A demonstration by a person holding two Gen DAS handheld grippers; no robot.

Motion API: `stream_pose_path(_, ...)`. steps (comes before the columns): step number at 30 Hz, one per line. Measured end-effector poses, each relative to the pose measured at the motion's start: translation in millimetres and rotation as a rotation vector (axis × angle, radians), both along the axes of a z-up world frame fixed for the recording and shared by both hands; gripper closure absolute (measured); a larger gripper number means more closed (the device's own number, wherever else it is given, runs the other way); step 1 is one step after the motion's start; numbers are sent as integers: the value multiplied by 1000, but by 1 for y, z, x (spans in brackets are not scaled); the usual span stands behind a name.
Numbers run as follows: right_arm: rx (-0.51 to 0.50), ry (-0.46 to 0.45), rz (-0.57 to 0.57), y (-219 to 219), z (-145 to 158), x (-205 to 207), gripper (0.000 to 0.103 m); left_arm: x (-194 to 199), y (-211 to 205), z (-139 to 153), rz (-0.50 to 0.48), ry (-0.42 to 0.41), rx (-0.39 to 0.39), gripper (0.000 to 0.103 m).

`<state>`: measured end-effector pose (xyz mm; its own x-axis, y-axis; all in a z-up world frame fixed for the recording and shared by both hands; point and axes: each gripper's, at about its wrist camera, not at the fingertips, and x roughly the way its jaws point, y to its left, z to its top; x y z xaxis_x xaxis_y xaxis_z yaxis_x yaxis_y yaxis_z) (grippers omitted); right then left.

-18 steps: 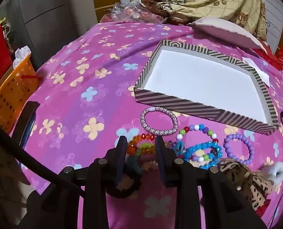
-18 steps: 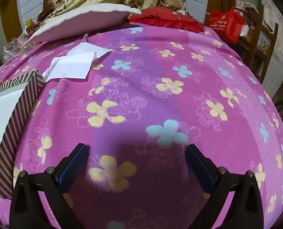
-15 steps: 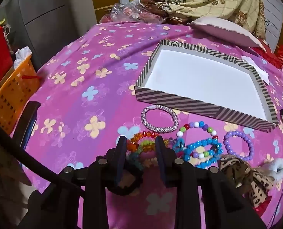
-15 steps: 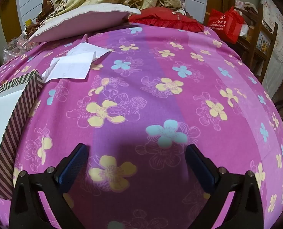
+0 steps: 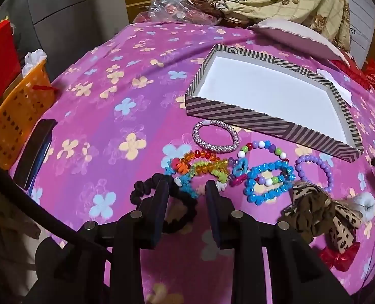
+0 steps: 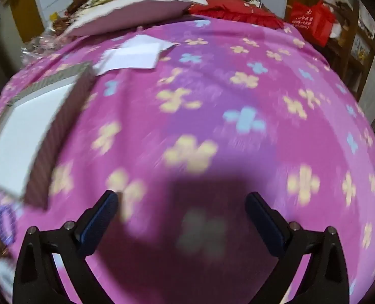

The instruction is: Organize jewelry

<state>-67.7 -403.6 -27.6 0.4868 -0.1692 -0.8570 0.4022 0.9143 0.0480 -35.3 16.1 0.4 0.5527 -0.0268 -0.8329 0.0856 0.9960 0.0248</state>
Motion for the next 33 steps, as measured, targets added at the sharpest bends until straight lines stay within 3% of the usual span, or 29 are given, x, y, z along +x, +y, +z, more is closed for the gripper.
stream_pose_path(7,-46,-124,120,99,54,-54,0,-12,-2,3,-9,3,-24,54)
stream_pose_path(15,-35,-150,182,194,65,-65,0,-29,-4,16,-31,-28,-21,54)
stream_pose_path(21,-18,-137,192,225,59,-63,1,-40,-2,24,-39,-52,-10,54)
stream_pose_path(33,-27,-131,190,236,58,-66,1,-45,1,23,-34,-49,-26,54)
